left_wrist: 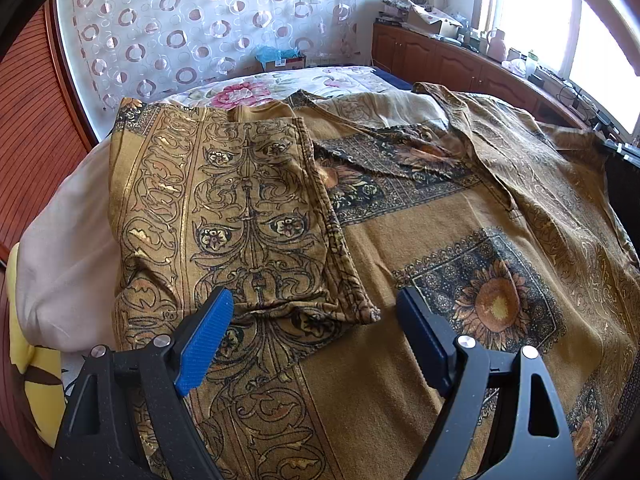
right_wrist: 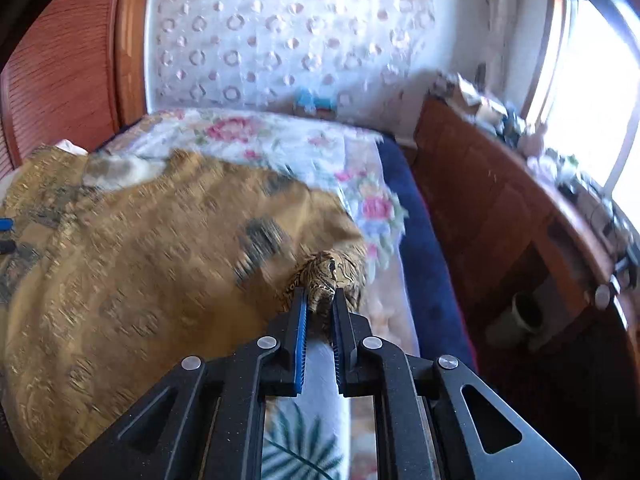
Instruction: Fold small clothes
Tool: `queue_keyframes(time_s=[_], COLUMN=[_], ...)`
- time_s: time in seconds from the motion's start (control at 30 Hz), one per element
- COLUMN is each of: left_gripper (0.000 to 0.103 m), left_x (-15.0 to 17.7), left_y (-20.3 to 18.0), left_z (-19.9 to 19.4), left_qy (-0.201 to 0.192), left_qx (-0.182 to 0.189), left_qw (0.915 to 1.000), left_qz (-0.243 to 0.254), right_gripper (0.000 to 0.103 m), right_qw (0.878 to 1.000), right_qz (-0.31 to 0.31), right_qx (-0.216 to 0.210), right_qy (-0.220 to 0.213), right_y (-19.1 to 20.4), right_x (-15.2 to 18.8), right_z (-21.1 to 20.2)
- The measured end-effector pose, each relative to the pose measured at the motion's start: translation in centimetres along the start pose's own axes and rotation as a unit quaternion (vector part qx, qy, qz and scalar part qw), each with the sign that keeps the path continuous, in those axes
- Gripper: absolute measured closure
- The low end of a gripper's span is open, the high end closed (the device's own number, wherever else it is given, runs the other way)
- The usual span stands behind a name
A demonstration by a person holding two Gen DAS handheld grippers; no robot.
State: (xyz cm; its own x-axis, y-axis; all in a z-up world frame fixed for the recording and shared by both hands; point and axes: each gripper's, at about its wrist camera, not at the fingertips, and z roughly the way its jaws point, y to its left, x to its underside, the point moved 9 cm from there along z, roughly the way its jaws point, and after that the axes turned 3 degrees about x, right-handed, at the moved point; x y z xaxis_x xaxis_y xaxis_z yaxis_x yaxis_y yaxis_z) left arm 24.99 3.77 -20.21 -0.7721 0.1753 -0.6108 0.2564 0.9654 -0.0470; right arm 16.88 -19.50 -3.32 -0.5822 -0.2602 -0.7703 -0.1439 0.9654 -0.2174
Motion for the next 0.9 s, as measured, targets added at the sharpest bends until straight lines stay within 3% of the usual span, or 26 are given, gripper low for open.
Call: queue_keyframes(time_s=[0.17, 0.33, 0.47, 0.6, 0.67, 0.9], left_gripper=[0.019, 0.019, 0.019, 0.019, 0.019, 0.019], left_x=[0.0, 0.0, 0.0, 0.0, 0.0, 0.0], left_y=[0.0, 0.0, 0.0, 0.0, 0.0, 0.0], left_z=[0.0, 0.0, 0.0, 0.0, 0.0, 0.0], left_qy=[0.0, 0.0, 0.0, 0.0, 0.0, -0.001], left_qx=[0.0, 0.0, 0.0, 0.0, 0.0, 0.001], left_qw=[1.0, 1.0, 1.0, 1.0, 1.0, 1.0], left_qz=[0.0, 0.0, 0.0, 0.0, 0.0, 0.0], right_gripper=[0.092, 0.092, 0.092, 0.065, 0.059, 0.056], right_qw=[0.997, 0.992, 0.991, 0.99, 0.989, 0.992], right_qz=[-0.051, -0.073, -0.069, -0.049, -0.032, 0.002], right_qx=[-0.047, -0.106, -0.113, -0.129, -0.143, -0.122], right_qy=[-0.035, -0.01, 0.005, 0.009, 0.005, -0.01], right_y=[5.7, 10.1, 10.5, 8.7, 7.5, 5.3], right_x=[-0.7, 2.3, 4.3, 3.5, 2.8, -0.3], right_z=[-2.6, -2.9, -2.7, -1.3, -1.0, 1.4])
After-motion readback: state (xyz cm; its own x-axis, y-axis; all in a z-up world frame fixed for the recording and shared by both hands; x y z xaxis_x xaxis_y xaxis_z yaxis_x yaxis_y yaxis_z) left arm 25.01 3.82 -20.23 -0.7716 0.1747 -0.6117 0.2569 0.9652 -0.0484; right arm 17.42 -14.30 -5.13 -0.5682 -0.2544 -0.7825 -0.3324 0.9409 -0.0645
